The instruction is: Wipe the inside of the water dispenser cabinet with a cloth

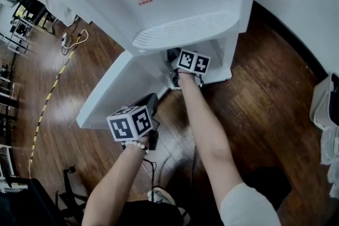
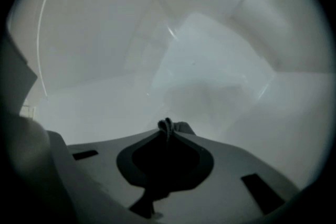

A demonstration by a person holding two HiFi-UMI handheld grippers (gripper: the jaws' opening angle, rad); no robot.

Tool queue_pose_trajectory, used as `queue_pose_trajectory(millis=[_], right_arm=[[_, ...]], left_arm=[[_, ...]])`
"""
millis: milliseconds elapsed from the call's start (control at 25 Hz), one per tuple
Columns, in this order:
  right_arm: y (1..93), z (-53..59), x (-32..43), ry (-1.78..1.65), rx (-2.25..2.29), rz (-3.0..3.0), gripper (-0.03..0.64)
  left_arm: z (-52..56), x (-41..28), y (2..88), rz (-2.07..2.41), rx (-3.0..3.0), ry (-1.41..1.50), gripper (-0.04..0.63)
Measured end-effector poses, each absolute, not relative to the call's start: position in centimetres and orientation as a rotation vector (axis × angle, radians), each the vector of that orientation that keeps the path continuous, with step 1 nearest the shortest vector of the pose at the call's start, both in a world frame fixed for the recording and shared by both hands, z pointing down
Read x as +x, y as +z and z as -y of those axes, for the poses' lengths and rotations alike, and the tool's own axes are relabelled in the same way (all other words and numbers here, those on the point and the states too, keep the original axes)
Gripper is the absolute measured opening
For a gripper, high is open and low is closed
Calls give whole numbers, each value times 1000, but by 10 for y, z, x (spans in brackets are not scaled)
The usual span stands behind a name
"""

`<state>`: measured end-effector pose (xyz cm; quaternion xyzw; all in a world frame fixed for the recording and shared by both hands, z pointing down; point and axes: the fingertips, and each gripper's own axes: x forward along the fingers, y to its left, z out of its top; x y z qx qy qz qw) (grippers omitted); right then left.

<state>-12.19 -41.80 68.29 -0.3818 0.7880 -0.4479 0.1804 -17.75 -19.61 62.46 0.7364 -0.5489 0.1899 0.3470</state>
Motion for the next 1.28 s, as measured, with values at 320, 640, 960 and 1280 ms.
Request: queue_pose_trajectory(millis=[320, 640, 960, 1280], right_arm=[[716, 425, -123, -1473, -1099, -2109, 20], [657, 423, -114, -1221, -952, -2130, 17], [614, 396, -122, -1101, -833, -2196, 19], [674, 378, -91, -1195, -1081, -2189, 20]], left_arm=[[192, -183, 624, 1426, 1907, 510, -3], [189, -175, 616, 1414, 1925, 493, -3], [188, -153, 611, 1376, 1968, 502, -3], [189, -142, 605, 1361, 1989, 481, -3]])
